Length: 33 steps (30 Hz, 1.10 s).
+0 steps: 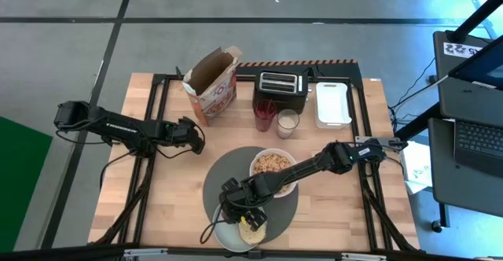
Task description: Arrange a breakfast setting
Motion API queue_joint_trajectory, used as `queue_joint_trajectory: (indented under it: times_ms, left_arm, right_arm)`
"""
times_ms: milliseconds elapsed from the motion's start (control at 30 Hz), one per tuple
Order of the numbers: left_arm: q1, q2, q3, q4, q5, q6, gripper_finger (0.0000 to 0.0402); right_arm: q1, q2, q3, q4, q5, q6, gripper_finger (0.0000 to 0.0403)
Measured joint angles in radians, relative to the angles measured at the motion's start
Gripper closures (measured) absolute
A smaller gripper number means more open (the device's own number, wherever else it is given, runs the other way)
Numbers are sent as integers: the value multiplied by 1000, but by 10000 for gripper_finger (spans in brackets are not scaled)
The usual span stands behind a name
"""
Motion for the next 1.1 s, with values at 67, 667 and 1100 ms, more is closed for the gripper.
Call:
queue_joint_trajectory:
  times_ms: [67,667,1100]
  left_arm:
    - [0,0,0,0,0,0,79]
    - [0,0,0,0,0,0,79]
    - [0,0,0,1,0,0,79]
  right_arm:
    - [0,0,16,-13,0,0,72]
    - [-40,-101,105,-125,109,148,81]
    - [-63,-341,105,66,537,325,81]
